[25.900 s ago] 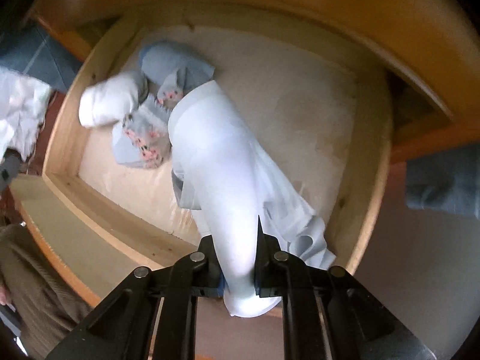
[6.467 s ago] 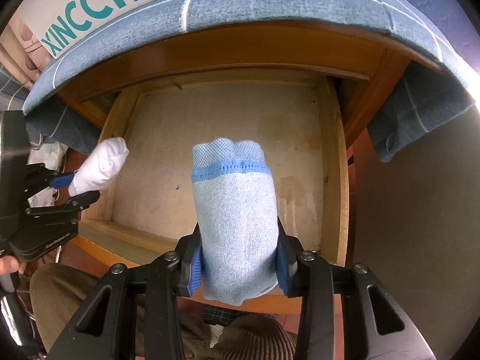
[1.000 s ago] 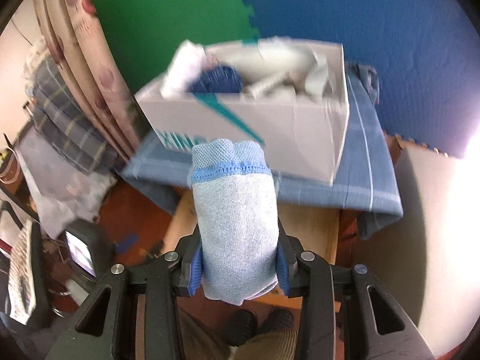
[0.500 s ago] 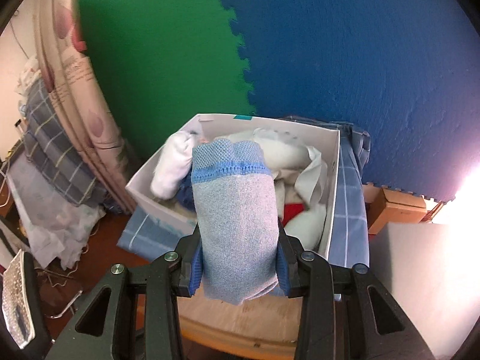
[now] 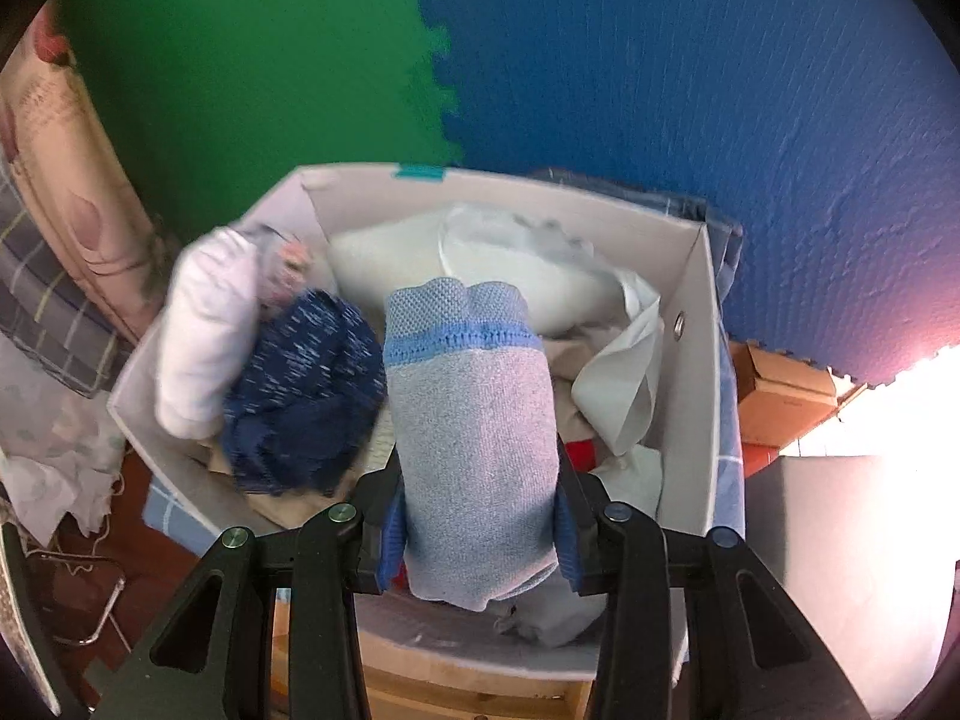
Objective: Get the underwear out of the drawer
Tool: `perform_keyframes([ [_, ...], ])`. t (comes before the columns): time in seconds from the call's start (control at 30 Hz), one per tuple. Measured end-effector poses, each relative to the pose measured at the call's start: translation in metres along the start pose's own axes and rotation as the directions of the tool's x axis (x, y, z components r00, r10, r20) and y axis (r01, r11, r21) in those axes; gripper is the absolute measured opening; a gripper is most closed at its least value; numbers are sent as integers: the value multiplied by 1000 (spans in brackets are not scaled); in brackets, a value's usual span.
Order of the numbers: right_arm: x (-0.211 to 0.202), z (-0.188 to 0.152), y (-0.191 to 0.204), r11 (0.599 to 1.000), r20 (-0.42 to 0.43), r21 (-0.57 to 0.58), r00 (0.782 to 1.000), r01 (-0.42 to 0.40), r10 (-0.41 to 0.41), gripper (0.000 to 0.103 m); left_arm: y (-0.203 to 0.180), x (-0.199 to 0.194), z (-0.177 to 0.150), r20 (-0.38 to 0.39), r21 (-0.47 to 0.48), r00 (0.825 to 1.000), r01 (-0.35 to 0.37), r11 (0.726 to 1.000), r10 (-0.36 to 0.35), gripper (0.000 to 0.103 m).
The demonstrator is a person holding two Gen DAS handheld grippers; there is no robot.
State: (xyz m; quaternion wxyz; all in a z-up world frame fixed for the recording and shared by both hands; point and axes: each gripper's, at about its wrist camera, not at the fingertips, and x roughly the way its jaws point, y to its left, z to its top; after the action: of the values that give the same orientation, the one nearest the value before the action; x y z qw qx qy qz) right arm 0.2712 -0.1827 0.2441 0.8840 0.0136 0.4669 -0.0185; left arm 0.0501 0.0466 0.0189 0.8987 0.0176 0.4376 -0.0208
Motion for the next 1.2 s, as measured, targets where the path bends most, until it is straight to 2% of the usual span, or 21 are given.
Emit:
perform_keyframes([
  [0.17, 22, -8, -3, 1000, -49, 3, 999, 7, -7, 40, -1, 1, 1, -8, 6, 1000, 0, 1000, 0, 59],
  [0.47, 22, -14, -4, 1000, -36, 1, 999, 3, -3, 46, -2, 2, 1, -10, 16, 1000, -2, 1000, 2, 59],
  [0.57, 14, -13, -1, 1000, -16, -10, 1000, -7, 7, 57, -2, 3, 1, -14, 13, 1000, -1, 1000, 1, 59],
  [0.6, 10, -13, 1, 1000, -4, -18, 1000, 1, -1, 73, -2, 3, 1, -15, 14, 1000, 1, 1000, 0, 59],
  [0.63, 6, -12, 3, 1000, 8, -24, 1000, 16, -16, 82, -2, 3, 1, -16, 16, 1000, 1, 1000, 0, 59],
  [0.67, 0, -13, 6, 999, 33, -36, 999, 32, -31, 83, -2, 3, 1, -15, 17, 1000, 0, 1000, 1, 59],
  [0.83, -31, -19, 7, 999, 90, -33, 996, 4, -1, 86, -1, 3, 2, -17, 12, 1000, 8, 1000, -8, 59],
  [0.93, -58, -37, 3, 1000, 146, -16, 989, -25, 27, 90, -2, 2, 1, -14, 13, 1000, 8, 1000, -8, 59],
  [1.03, -78, -70, -1, 999, 205, 3, 978, -33, 32, 96, -3, 1, 1, -10, 16, 1000, 10, 1000, -9, 59],
  [1.2, -79, -134, -10, 999, 241, 39, 970, -19, 9, 98, -3, -1, 1, -6, 19, 1000, 20, 1000, -20, 59],
])
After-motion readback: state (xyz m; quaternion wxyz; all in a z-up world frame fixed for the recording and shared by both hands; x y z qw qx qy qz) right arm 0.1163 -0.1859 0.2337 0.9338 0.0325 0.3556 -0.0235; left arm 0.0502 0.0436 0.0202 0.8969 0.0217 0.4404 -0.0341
